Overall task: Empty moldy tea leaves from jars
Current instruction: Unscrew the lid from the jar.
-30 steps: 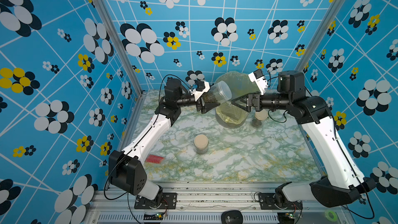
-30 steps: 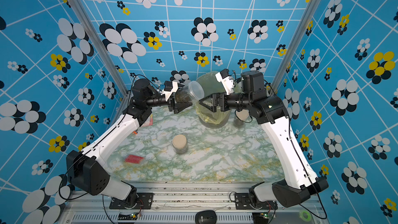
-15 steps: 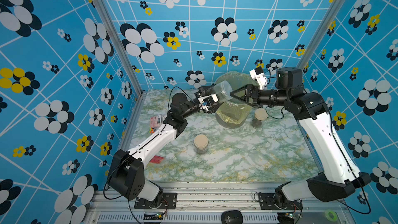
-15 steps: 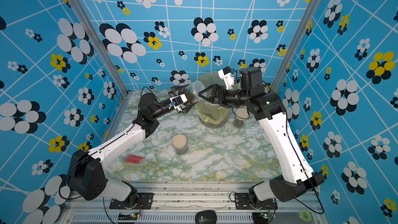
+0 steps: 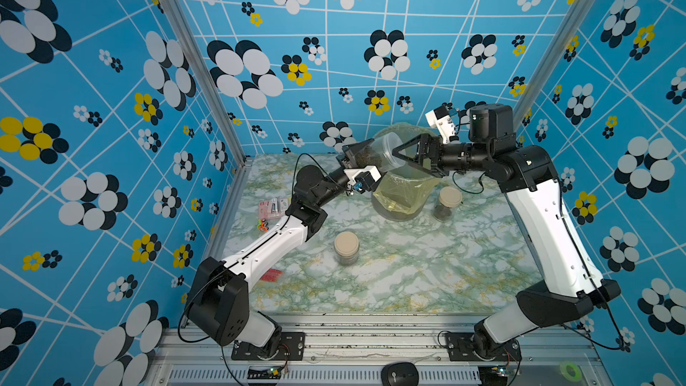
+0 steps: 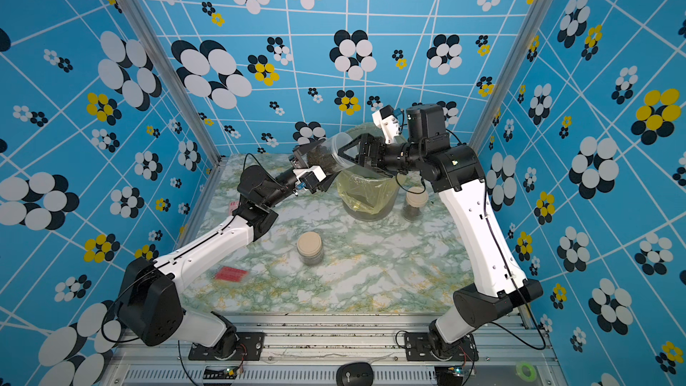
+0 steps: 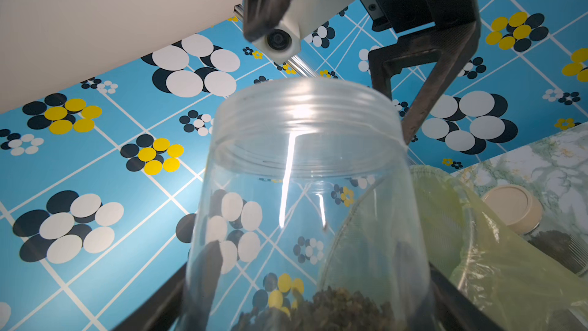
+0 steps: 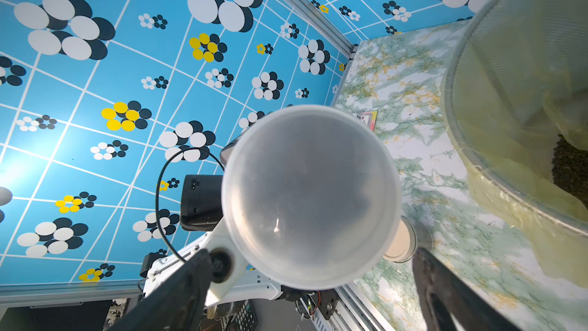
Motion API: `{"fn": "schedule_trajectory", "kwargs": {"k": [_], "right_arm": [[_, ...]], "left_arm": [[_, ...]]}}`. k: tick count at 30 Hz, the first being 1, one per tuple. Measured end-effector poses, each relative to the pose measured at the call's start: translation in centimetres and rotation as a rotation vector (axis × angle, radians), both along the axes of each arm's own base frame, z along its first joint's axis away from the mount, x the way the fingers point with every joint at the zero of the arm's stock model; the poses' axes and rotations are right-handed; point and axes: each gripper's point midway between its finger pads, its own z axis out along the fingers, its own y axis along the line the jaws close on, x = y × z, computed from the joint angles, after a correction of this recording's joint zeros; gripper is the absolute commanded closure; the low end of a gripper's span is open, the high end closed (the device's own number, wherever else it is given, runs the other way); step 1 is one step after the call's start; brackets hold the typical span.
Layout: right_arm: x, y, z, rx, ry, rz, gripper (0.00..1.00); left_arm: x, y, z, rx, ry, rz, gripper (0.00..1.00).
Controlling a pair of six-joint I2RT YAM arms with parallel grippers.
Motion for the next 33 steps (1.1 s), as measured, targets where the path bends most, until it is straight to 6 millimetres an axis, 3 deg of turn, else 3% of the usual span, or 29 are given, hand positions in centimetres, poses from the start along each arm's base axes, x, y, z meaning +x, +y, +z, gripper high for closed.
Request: {"fn": "schedule_trajectory", "kwargs": {"k": [18,25,33], "right_arm": [[1.4,-0.3,-1.6,-0.079,0.036,-0.031,0.01],[1.6,-0.2,-1.9,-0.090,0.043,-0.030,0.05],[1.8,-0.2,-2.2,-0.096,0.043,-0.027,0.01]], "left_arm": [[-0.3,-0.9,-1.2,0.032,-0.007,0.004,0.44],[-0.2,-1.1,-1.6,0.039,0.004,0.004,0.44],[-0.1,-1.1,-1.7,0.041,0.008,0.003,0.45]]}}
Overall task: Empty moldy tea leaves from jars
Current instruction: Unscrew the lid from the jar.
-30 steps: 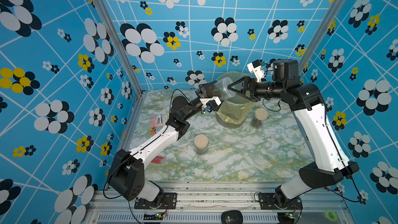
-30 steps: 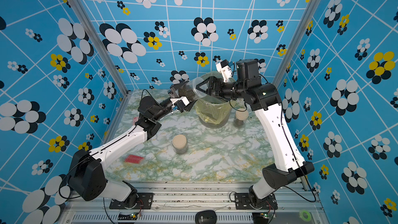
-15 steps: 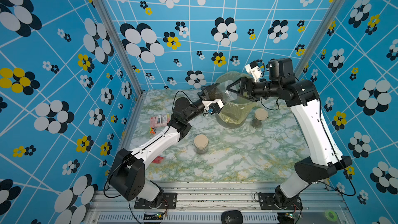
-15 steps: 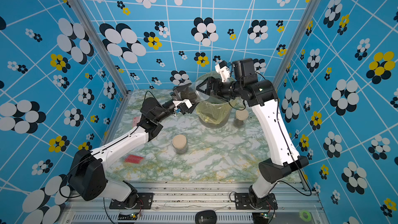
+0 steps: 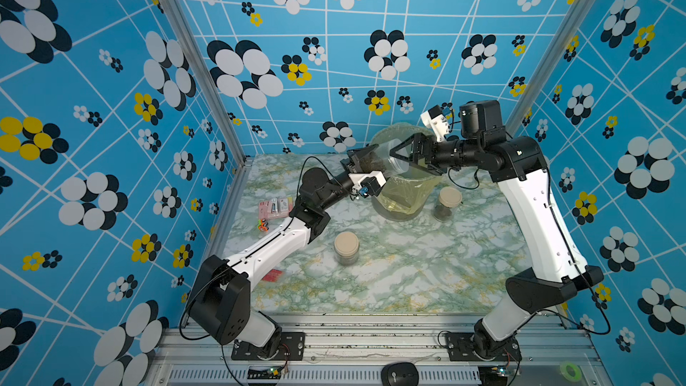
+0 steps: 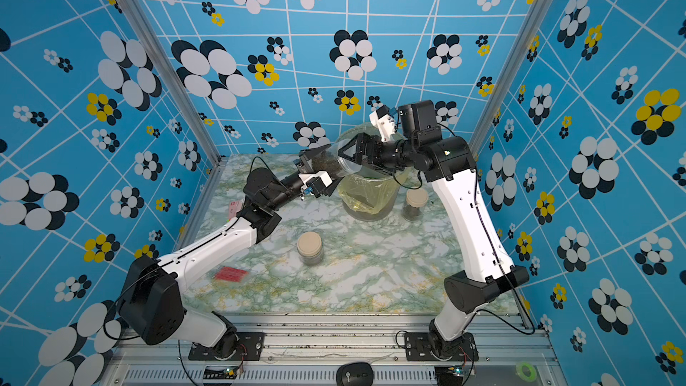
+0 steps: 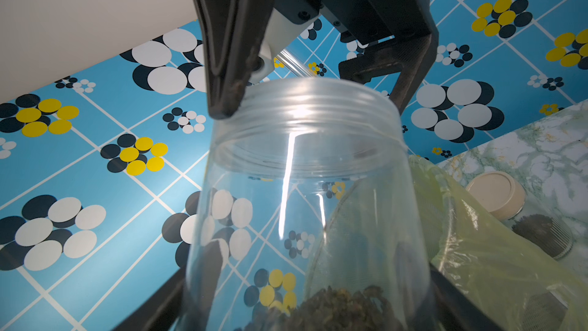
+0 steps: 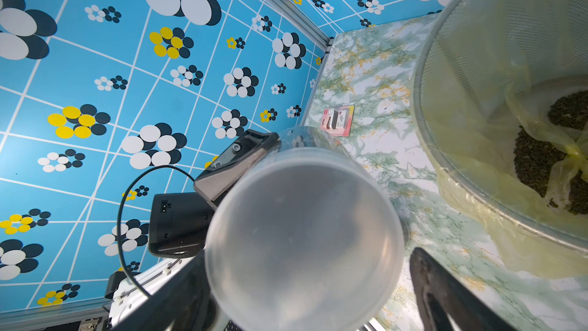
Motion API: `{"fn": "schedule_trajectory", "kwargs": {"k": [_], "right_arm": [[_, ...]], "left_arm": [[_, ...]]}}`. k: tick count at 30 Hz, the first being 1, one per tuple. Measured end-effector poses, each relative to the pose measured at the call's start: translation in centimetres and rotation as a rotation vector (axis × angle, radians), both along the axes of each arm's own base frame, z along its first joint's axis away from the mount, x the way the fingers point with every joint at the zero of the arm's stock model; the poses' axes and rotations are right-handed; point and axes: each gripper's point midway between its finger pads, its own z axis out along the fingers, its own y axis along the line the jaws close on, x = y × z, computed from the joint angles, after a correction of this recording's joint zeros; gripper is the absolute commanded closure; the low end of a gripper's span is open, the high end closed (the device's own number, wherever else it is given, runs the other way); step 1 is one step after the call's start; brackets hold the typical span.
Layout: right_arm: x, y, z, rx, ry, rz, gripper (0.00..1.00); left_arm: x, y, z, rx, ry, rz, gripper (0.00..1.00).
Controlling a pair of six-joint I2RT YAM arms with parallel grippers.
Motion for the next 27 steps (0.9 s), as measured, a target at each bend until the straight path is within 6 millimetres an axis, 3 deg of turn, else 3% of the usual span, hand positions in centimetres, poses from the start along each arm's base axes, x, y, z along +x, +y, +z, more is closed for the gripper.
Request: {"fn": "schedule_trajectory", "kwargs": {"k": [5,21,27], "right_arm": [[0.12,0.06,-0.13,-0.003,0.000,0.002,0.02],[0.45,0.20,-0.24,-0.005,-0.001,0.004,0.28],[0.39,0.15,-0.41,-0.010,0.004,0.006,0.31]], "left_arm": [[0.03,-0.02,-0.06,0.001,0.001,0.000,0.45],[0.37,-0.14,-0.57,0.007,0.017,0.009,0.45],[0.40,-0.24,-0.90,0.016,0.036,0.004,0.46]]}}
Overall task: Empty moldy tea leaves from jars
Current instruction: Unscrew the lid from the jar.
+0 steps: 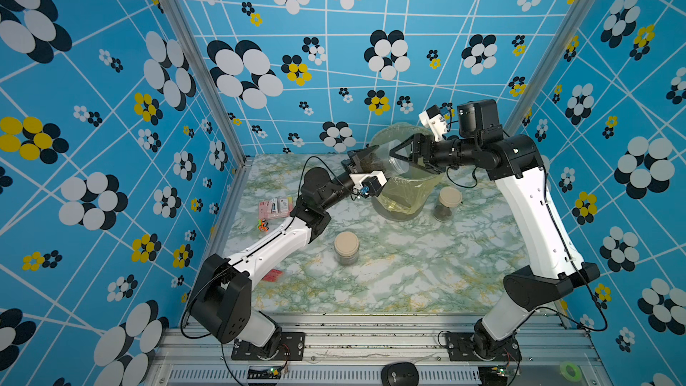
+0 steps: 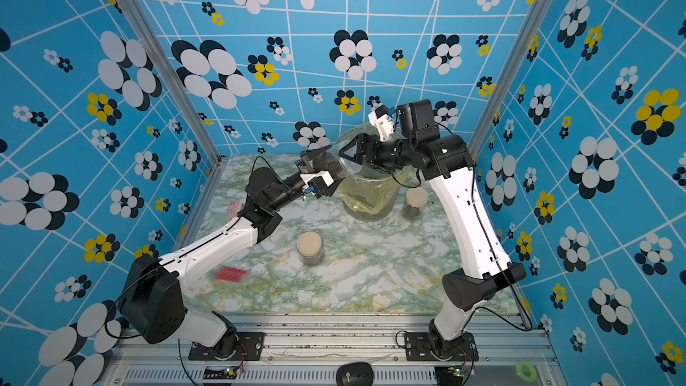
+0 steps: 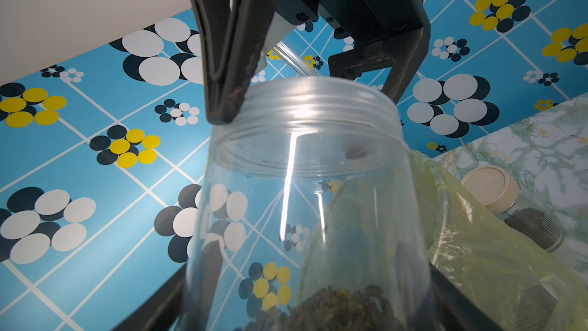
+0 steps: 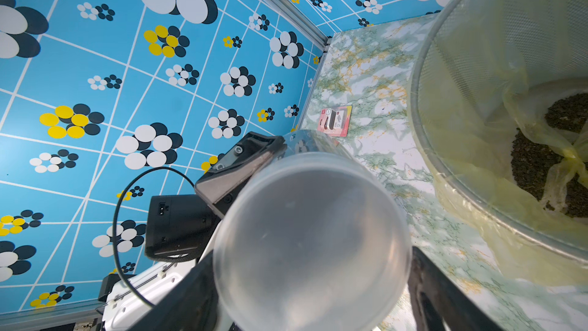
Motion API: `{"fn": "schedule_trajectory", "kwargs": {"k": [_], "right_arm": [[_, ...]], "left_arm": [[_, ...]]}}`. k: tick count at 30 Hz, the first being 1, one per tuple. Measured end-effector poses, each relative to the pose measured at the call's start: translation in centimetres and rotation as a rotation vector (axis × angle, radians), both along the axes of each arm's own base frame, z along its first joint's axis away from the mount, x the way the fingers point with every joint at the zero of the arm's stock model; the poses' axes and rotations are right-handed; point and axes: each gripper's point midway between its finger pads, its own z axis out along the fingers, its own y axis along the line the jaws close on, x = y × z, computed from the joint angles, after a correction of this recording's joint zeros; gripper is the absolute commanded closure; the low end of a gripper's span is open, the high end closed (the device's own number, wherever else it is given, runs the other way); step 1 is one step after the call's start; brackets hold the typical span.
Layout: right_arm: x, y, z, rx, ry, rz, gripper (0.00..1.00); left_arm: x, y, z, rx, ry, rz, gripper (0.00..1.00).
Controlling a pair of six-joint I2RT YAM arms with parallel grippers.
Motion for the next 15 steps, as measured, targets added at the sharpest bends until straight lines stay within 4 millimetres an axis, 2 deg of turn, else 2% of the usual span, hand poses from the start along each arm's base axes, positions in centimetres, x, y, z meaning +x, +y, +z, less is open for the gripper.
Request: {"fn": "schedule_trajectory", "kwargs": {"k": [15], "right_arm": [[-1.4,-0.5,-1.8,-0.043,-0.060,0.106,0.32]], "left_arm": [[-1.4,-0.6,-1.6,0.072,0.266,-0.150,0.47]]}}
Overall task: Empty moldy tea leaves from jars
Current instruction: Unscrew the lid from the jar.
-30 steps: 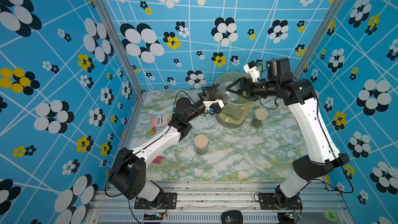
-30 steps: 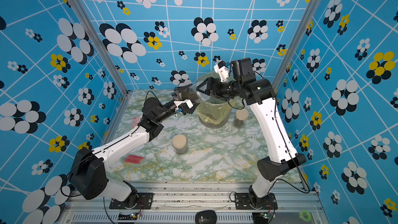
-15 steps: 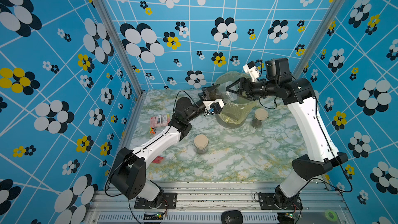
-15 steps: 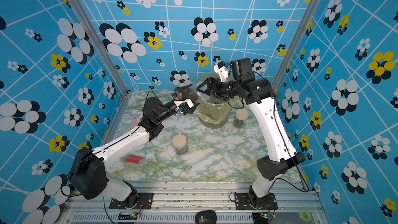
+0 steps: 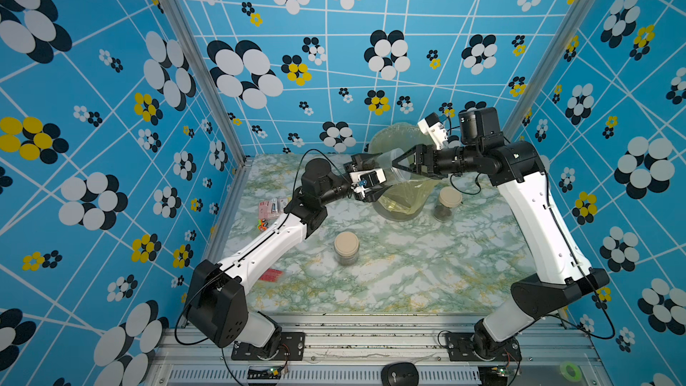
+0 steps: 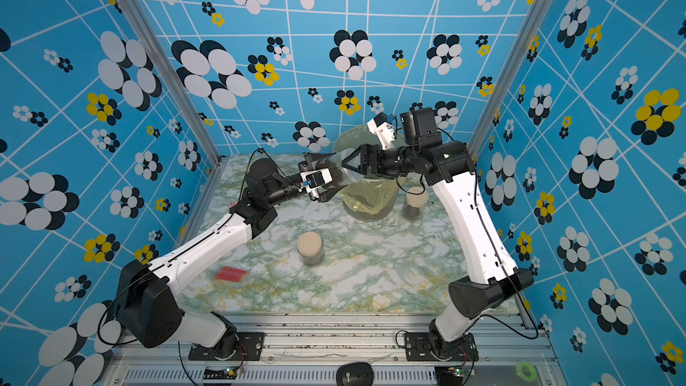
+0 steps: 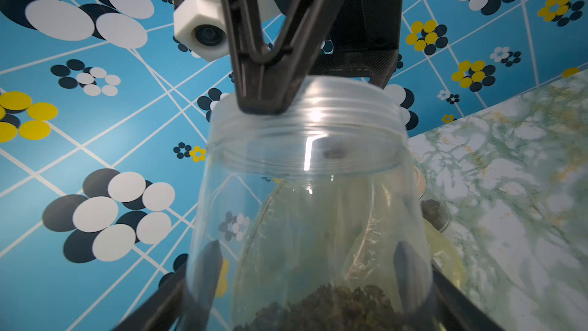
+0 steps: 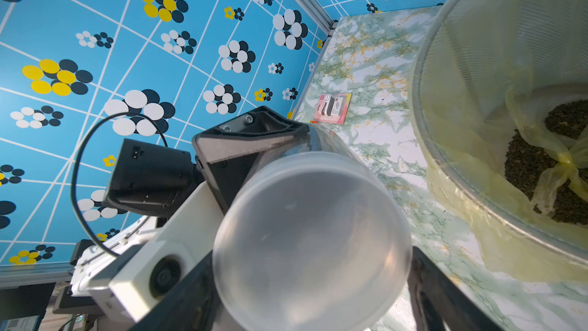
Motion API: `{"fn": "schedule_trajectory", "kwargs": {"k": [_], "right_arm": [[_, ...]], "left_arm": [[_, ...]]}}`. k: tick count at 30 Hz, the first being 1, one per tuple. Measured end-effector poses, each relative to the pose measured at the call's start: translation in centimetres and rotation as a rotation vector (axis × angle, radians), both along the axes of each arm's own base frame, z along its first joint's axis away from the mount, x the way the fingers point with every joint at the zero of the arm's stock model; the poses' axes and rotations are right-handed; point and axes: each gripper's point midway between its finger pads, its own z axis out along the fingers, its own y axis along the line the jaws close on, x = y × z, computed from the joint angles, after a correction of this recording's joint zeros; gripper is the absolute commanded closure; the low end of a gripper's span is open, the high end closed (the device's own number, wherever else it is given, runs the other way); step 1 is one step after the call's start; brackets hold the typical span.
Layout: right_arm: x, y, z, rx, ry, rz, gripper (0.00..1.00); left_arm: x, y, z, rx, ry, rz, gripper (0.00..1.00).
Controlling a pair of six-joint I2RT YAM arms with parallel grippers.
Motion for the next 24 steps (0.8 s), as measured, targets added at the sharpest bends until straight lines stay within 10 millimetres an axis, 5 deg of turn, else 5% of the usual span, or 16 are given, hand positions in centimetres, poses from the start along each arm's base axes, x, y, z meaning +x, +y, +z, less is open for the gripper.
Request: {"fn": "schedule_trajectory", "kwargs": {"k": [24], "right_arm": [[-2.4,1.5,1.3,-0.001,-0.431,0.305,0.28]], "left_arm": [[-3.3,1.9,1.4,-0.011,0.708,-0.426,0.49]]}}
